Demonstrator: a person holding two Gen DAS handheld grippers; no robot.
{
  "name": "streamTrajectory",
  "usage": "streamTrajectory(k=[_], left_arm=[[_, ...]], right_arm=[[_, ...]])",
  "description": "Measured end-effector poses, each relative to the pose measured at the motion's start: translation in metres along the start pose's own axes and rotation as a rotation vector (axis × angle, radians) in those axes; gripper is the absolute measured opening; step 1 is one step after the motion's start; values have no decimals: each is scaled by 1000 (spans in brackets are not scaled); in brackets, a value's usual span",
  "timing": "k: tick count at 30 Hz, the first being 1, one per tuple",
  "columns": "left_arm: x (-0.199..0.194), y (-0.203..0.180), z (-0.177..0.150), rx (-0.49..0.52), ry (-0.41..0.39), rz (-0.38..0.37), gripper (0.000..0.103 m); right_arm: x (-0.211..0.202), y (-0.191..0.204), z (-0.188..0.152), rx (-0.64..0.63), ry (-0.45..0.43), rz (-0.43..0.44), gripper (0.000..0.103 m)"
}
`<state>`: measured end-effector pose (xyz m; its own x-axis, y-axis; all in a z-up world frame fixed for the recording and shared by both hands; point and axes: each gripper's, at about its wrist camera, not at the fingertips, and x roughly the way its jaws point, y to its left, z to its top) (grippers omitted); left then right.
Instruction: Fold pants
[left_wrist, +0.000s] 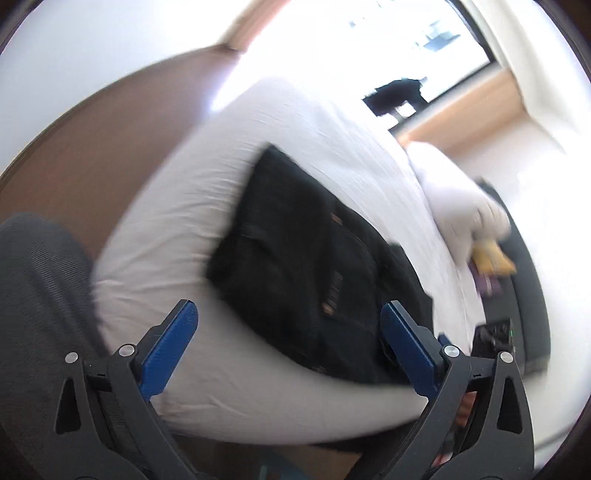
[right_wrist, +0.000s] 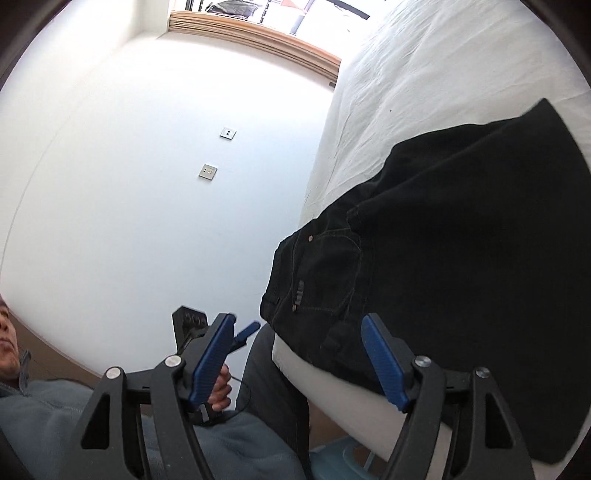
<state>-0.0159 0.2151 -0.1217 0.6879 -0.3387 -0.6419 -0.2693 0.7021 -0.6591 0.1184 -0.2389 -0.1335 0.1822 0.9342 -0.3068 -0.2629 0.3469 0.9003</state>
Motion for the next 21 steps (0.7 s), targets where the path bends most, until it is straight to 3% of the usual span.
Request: streamTrajectory(k=[3, 7, 10, 11, 13, 16, 17, 19, 20, 21], left_arm=[[8, 14, 3, -71, 11, -14, 101], [25, 10, 5, -53, 49, -41, 101], [32, 25, 12, -81, 63, -35, 101], [37, 30, 13, -118, 79, -27, 100], [44, 40, 16, -172, 81, -41, 99], [50, 42, 22, -179, 79, -37, 98], [54, 41, 24, -188, 79, -35, 94], [59, 40, 29, -208, 83, -55, 75], [69, 38, 31, -217, 95, -61, 56], [73, 39, 33, -231, 102, -46, 49]], right_arm=[[38, 7, 22, -5, 56, 19, 75], [84, 18, 38, -34, 153, 6, 75], [108, -5, 43, 11, 228, -135, 76], [109, -25, 42, 50, 253, -222, 73], [107, -45, 44, 124, 228, -225, 54], [102, -45, 42, 137, 200, -218, 54], [102, -43, 40, 121, 200, -227, 55], [99, -41, 38, 120, 193, -224, 58], [99, -42, 38, 125, 190, -220, 59], [98, -42, 36, 128, 189, -217, 59]])
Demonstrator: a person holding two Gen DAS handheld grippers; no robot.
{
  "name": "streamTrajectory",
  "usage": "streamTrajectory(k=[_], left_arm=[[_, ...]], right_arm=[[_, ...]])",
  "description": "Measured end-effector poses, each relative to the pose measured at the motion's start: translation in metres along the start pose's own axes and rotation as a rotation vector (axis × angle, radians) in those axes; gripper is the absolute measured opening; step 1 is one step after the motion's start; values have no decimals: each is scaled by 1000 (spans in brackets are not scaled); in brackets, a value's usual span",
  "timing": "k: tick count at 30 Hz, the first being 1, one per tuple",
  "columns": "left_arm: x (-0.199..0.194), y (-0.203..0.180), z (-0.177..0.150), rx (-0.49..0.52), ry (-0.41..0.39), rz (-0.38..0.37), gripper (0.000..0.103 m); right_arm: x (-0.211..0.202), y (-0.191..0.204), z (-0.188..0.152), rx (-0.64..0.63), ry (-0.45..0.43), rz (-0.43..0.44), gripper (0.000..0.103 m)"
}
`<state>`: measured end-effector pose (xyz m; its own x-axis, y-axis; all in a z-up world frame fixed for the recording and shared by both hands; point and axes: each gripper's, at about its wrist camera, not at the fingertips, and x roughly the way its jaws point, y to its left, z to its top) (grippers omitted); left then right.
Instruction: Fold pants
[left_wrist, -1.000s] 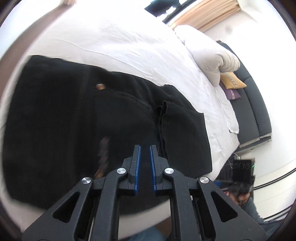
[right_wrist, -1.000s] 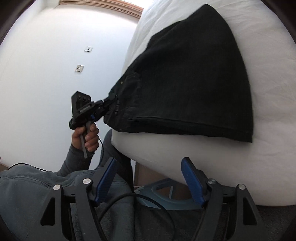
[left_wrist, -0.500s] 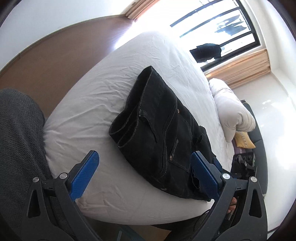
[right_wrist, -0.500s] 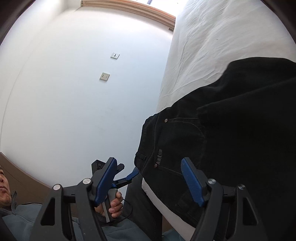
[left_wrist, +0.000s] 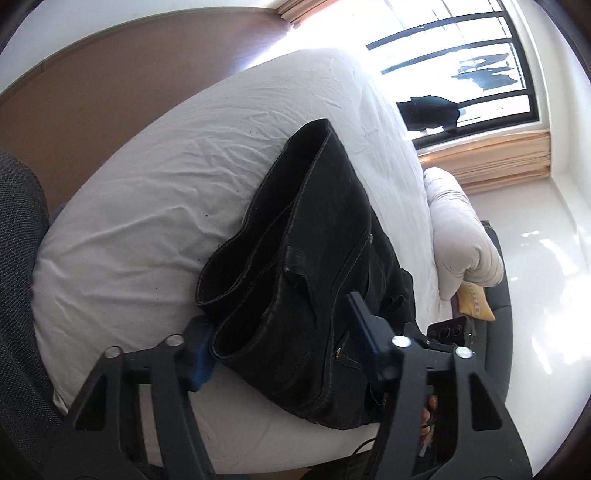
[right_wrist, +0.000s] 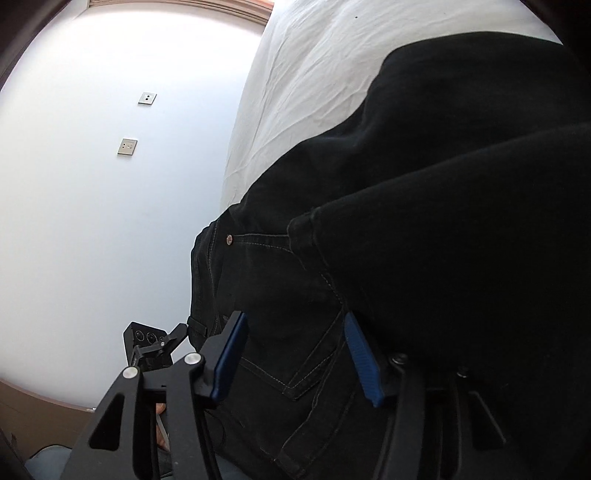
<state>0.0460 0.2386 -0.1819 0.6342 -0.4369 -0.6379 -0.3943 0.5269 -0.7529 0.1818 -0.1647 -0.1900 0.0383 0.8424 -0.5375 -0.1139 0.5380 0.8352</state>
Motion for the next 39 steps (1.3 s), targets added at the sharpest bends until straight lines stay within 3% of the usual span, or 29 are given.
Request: streamTrajectory(k=[3, 9, 14, 19, 25, 27, 29, 31, 34, 39], left_arm=[[12, 5, 3, -38, -3, -10, 33], [10, 15, 7, -90, -22, -47, 22], [6, -6, -1, -15, -60, -24, 18], [-9, -56, -6, 172, -118, -14, 13], [-4, -155, -33, 466, -143, -20, 12], [10, -191, -55, 594, -129, -8, 12], [34, -223, -85, 742, -95, 32, 12], [62, -243, -118, 881, -63, 88, 12], [96, -254, -153, 989, 12, 132, 12], [122, -267, -186, 1120, 38, 188, 12]], right_arm=[[-1, -1, -1, 4, 1, 7, 59], [2, 3, 5, 15, 2, 19, 59], [-2, 0, 7, 18, 3, 2, 59], [5, 4, 6, 14, -9, -8, 59], [-3, 11, 10, 38, -15, -7, 60], [-30, 23, 16, 18, -74, 27, 64], [-59, 41, 23, -30, -105, 22, 78], [-83, 62, 26, -109, -96, 19, 86], [-105, 85, 22, -200, -73, 6, 100], [-106, 95, 11, -282, -25, -89, 101]])
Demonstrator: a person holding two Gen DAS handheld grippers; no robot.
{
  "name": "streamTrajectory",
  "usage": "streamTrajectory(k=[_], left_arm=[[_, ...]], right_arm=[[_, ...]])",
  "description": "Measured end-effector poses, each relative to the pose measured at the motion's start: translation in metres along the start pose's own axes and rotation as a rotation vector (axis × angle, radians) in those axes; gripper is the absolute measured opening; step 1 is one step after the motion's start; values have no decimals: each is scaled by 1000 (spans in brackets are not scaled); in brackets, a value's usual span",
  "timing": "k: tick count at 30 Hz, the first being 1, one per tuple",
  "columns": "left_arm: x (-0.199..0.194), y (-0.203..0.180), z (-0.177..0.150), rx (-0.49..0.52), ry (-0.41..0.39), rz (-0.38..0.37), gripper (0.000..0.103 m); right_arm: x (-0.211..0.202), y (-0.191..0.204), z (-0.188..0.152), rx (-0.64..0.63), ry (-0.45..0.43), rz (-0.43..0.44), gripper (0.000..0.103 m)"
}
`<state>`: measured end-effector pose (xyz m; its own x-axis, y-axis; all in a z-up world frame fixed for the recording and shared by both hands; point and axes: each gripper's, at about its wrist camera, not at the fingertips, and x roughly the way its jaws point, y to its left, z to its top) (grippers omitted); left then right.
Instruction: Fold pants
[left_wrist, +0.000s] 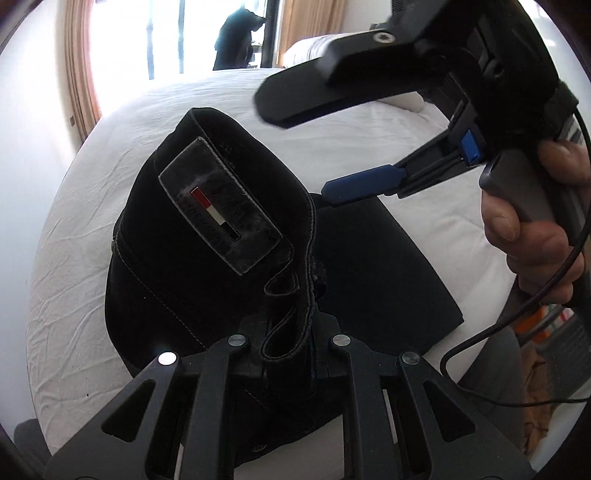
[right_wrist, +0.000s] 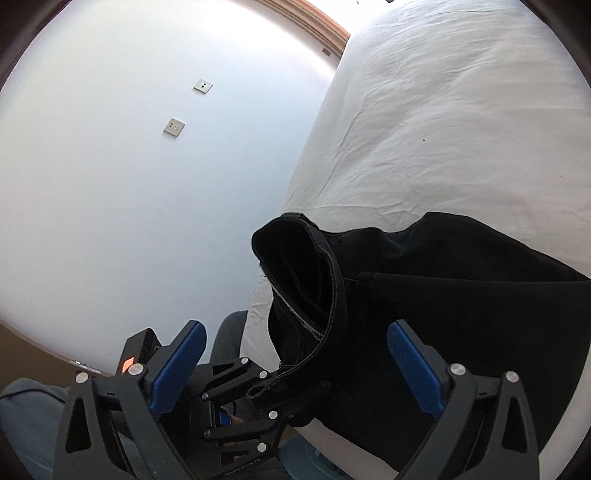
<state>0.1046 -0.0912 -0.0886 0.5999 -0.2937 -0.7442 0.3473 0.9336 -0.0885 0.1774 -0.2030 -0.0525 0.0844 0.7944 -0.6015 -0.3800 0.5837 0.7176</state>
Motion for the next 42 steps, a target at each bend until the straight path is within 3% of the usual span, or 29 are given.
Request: streamTrajectory(k=[6, 12, 14, 16, 20, 28, 35, 36, 37, 38, 39, 42], left_arm=[[9, -26, -4, 120, 18, 39, 12], [19, -41, -5, 221, 53, 76, 12], [14, -54, -11, 251, 62, 76, 12], [25, -69, 2, 287, 64, 79, 12], [32, -93, 8, 359, 57, 63, 12], [58, -140, 16, 475, 74, 17, 13], [84, -133, 18, 458, 144, -29, 17], [82, -125, 23, 435, 155, -54, 20], [76, -115, 27, 401, 166, -84, 24], [69, -105, 30, 369, 170, -107, 37], [60, -94, 32, 341, 164, -126, 60], [19, -53, 41, 226, 82, -137, 73]], right_arm=[[16, -22, 0, 31, 56, -47, 100], [30, -23, 3, -32, 150, -177, 62], [28, -24, 2, -45, 149, -214, 42], [21, -28, 0, -47, 142, -251, 33], [2, -39, -6, -45, 121, -299, 25], [-47, -89, -28, 39, 63, -308, 20], [-50, -141, -43, 144, 43, -228, 21], [-50, -148, -45, 172, 46, -203, 22], [-51, -156, -48, 197, 38, -193, 34], [-53, -161, -49, 217, 27, -189, 42], [-54, -164, -51, 230, 18, -177, 42], [-56, -163, -56, 239, 4, -171, 43]])
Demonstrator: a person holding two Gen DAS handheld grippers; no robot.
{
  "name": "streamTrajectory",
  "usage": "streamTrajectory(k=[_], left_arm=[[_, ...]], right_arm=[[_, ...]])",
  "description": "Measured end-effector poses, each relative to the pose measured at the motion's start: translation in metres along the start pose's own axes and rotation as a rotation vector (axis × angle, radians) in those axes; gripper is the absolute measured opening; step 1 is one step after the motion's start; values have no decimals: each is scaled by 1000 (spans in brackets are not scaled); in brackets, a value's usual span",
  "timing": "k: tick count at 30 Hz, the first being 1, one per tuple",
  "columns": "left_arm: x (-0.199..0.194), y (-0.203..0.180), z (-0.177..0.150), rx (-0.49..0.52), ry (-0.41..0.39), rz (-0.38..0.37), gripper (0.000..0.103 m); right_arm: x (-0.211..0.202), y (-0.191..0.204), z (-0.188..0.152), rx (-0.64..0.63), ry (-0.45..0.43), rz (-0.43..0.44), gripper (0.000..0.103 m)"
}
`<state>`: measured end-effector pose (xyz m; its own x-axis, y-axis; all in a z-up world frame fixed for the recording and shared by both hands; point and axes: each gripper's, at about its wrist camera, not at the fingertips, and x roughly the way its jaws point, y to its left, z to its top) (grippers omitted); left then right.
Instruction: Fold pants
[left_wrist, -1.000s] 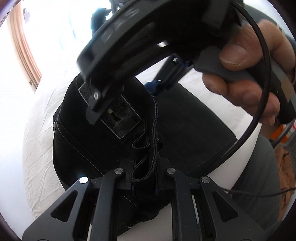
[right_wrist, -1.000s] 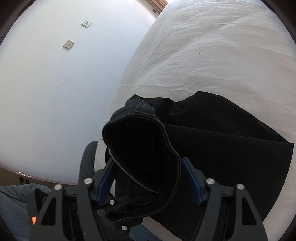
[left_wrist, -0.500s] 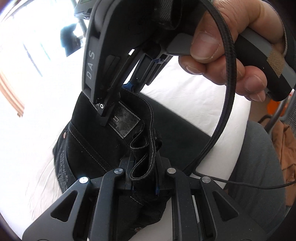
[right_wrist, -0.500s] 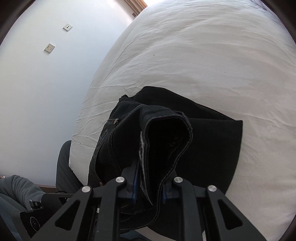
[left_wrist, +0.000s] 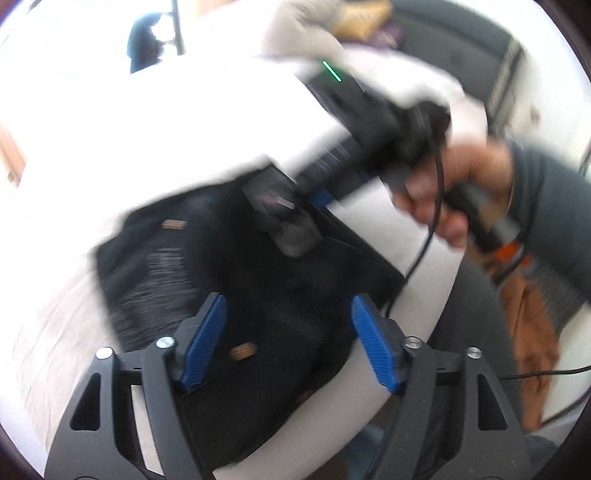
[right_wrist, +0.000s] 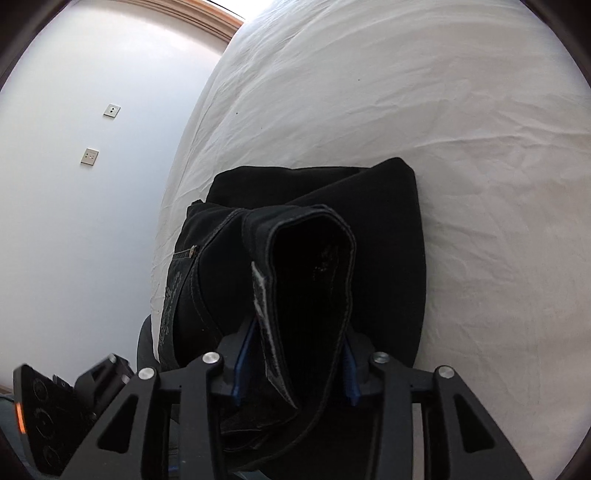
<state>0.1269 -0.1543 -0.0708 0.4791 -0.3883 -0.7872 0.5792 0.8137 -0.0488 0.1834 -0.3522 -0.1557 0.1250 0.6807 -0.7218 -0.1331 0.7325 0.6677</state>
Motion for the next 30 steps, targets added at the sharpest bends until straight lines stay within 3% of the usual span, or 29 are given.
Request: streamTrajectory(k=[3, 5, 8, 11, 18, 21, 27, 30], left_arm=[[-36, 39, -1, -111, -73, 53, 75], [-35, 67, -6, -189, -54, 98, 76], [-27, 91, -14, -282, -33, 112, 75], [-29, 93, -18, -260, -43, 109, 75], [8, 70, -28, -203, -35, 60, 76], [3, 69, -29, -201, -51, 37, 76], [18, 68, -26, -186, -53, 32, 75], [33, 61, -26, -126, -23, 78, 76]], right_arm=[[-1, 5, -1, -33, -4, -41, 38], [0, 15, -1, -73, 8, -76, 24], [-2, 24, 2, -113, 13, -127, 19], [-9, 21, 5, -110, 7, -133, 19], [-18, 5, 10, -84, 4, -118, 19], [-23, 1, 11, -75, -20, -125, 19], [-31, -15, 9, -44, -19, -128, 18], [-21, -27, 9, -8, -24, -118, 18]])
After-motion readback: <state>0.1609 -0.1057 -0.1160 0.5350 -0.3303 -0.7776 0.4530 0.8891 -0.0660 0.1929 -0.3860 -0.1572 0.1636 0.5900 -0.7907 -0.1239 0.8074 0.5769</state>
